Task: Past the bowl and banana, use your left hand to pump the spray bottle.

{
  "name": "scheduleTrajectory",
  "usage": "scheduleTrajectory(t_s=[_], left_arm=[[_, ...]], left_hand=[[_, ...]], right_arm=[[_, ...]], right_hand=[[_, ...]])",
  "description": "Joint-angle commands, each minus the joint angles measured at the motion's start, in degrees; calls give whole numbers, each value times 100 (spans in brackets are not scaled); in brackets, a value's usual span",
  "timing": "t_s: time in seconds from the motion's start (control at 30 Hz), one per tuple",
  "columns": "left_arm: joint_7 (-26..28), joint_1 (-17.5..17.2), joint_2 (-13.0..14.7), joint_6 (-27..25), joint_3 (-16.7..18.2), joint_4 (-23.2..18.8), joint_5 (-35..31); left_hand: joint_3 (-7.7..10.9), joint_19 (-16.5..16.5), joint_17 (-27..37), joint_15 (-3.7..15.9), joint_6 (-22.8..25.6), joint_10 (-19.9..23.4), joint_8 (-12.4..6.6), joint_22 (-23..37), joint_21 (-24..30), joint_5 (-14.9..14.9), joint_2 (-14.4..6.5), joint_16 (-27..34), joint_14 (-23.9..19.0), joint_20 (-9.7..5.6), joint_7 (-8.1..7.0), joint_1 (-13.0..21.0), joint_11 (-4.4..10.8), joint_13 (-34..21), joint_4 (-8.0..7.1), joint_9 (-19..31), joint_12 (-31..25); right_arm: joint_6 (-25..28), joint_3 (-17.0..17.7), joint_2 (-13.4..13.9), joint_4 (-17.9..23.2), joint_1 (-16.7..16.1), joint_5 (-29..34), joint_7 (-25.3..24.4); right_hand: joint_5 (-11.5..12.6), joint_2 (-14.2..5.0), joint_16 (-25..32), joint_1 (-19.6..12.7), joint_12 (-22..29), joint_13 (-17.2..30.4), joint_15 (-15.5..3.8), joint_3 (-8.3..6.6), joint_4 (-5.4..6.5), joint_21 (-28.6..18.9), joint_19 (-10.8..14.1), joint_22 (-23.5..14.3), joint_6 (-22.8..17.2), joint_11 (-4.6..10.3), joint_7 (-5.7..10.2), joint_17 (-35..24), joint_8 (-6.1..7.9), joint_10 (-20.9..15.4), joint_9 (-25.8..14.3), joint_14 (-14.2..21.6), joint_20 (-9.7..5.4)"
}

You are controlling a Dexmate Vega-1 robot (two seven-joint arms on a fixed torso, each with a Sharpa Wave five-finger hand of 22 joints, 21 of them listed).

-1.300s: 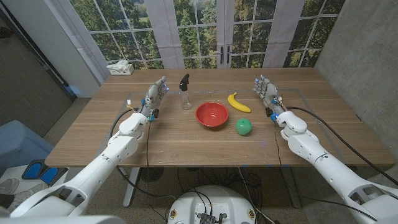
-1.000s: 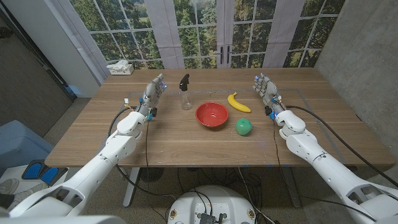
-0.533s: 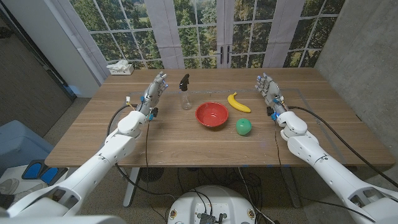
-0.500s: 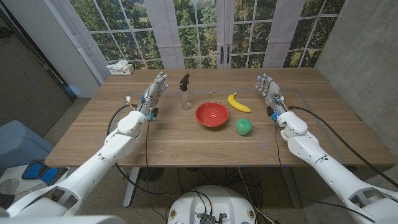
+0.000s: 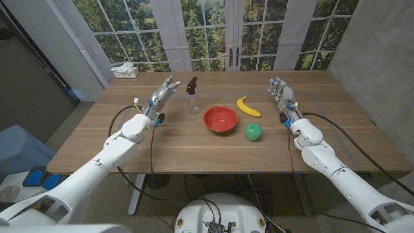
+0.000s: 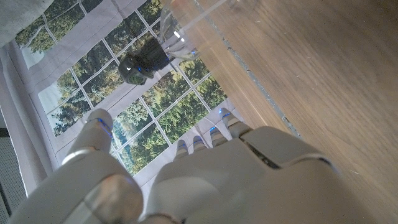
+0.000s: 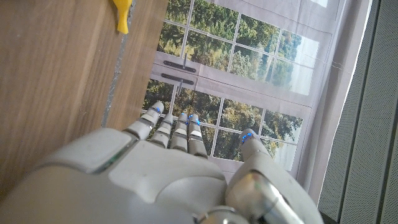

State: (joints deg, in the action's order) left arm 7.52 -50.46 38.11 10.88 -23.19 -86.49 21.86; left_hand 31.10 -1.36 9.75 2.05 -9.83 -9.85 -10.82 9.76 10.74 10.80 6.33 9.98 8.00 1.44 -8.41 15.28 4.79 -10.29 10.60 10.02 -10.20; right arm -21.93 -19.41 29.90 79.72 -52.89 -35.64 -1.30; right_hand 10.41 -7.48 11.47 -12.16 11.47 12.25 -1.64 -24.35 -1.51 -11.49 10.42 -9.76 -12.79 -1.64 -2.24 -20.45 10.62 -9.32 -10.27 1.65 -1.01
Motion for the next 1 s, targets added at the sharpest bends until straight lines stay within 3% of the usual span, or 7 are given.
scheduleTrajectory(t_s=[0.03, 0.43, 0.57, 1.0], left_arm=[[453, -98, 256, -458, -79, -475, -622], [788, -59, 327, -1004, -203, -831, -1166], [949, -48, 342, -1236, -260, -977, -1406], [1101, 50, 187, -1445, -434, -970, -1697]], left_hand=[[-53, -2, 21, 24, -341, -140, -24, 7, 25, 77, 80, 38, 9, 65, -19, 98, -54, -8, -8, 31, -45], [-145, -103, 24, -68, -428, -160, -31, 5, 44, 228, 264, 40, 8, 102, 36, 311, -66, -13, -6, 37, -58], [-157, -115, 24, -81, -443, -164, -34, 5, 43, 258, 283, 41, 4, 115, 42, 367, -62, -14, -8, 37, -59], [-188, -135, 24, -78, -465, -170, -50, 6, 37, 338, 311, 36, 14, 71, 68, 536, -36, -14, -13, 39, -65]], right_arm=[[-75, 36, 95, 343, -259, 116, -146], [-372, 68, 76, 424, -401, 131, -54], [-487, 59, 32, 332, -356, -52, 240], [-296, 48, 166, 426, -340, -146, 419]], right_hand=[[-22, 33, 43, 25, 32, 3, 51, 23, -32, -20, -7, -31, -61, 3, 25, -2, 53, -64, -10, 35, 45], [-23, 36, 51, 40, 42, -5, 61, 39, -52, -15, -10, -32, -74, 4, 14, 19, 52, -99, -11, 41, 61], [-24, 36, 51, 45, 42, -6, 66, 43, -57, -14, -12, -32, -83, -9, 16, 24, 54, -103, -11, 41, 68], [-27, 57, 39, 75, 27, -14, 130, 73, -78, 7, -63, -33, -56, -13, 14, 48, 38, -74, -11, -7, 149]])
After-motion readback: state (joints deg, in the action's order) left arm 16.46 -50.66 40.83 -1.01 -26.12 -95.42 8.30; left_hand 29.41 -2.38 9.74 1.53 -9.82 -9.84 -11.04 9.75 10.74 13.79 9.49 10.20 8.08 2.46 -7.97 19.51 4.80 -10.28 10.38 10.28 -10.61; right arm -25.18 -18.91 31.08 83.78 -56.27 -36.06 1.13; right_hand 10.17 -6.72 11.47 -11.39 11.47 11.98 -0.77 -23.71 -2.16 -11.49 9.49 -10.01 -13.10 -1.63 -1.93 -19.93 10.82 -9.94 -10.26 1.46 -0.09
